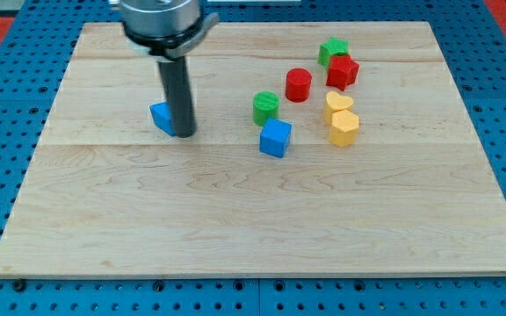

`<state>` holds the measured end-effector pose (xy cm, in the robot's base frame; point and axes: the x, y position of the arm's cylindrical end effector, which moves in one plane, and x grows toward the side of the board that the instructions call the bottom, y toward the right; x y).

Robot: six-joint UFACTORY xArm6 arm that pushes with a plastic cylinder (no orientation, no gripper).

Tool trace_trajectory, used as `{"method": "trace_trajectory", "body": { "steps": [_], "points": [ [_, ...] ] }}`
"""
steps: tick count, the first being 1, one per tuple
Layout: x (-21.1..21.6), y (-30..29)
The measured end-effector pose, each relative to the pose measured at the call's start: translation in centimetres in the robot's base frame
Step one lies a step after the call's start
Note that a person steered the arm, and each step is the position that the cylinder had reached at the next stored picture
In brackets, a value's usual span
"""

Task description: Push the blue triangle to the center left

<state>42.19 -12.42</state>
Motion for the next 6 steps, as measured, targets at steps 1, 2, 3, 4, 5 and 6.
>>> {"method": "trace_trajectory", "body": {
  "steps": [1,2,3,4,5,6],
  "points": [
    [-1.8,-3.6],
    [-2.0,2.1],
    [-4.1,2.7],
    [-4.6,-6.7],
    [-4.4,-9.7],
    [-8.2,-6.3]
  ]
}}
